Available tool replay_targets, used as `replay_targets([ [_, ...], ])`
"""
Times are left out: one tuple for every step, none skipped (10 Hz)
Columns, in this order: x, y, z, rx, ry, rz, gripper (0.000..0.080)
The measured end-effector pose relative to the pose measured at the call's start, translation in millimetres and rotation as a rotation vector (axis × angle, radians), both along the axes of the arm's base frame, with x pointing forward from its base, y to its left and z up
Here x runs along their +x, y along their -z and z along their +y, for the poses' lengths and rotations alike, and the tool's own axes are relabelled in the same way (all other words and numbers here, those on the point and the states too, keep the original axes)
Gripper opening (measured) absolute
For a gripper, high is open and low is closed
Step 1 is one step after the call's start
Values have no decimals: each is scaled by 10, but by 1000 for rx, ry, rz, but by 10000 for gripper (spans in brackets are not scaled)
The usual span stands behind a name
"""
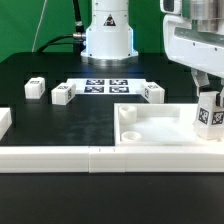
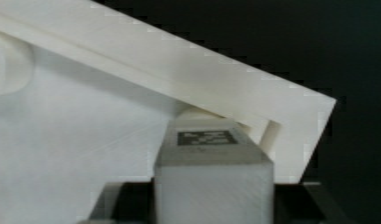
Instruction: Assemble one leg
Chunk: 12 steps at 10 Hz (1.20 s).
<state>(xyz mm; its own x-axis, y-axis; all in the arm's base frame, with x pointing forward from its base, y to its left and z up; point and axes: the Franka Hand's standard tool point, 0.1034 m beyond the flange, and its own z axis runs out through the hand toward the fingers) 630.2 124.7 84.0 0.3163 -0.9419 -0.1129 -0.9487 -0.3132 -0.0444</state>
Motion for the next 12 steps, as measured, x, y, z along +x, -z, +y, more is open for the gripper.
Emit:
replay_targets([
  [1, 0, 2, 7, 51, 6, 291],
  [1, 0, 2, 8, 63, 8, 291],
  [0, 0, 3, 8, 5, 0, 368],
  [1, 0, 3, 8, -14, -2, 368],
  [1, 0, 8, 8, -60, -8, 562],
  [-4, -1, 4, 5, -222, -24, 562],
  [-5, -22, 19, 6, -331, -26, 632],
  [2, -36, 26, 7, -455, -39, 644],
  [11, -44, 20, 7, -579, -55, 644],
  [20, -43, -9, 8, -705, -70, 649],
  [18, -30, -29, 9, -809, -81, 649],
  [14, -21, -13, 2, -857, -85, 649],
])
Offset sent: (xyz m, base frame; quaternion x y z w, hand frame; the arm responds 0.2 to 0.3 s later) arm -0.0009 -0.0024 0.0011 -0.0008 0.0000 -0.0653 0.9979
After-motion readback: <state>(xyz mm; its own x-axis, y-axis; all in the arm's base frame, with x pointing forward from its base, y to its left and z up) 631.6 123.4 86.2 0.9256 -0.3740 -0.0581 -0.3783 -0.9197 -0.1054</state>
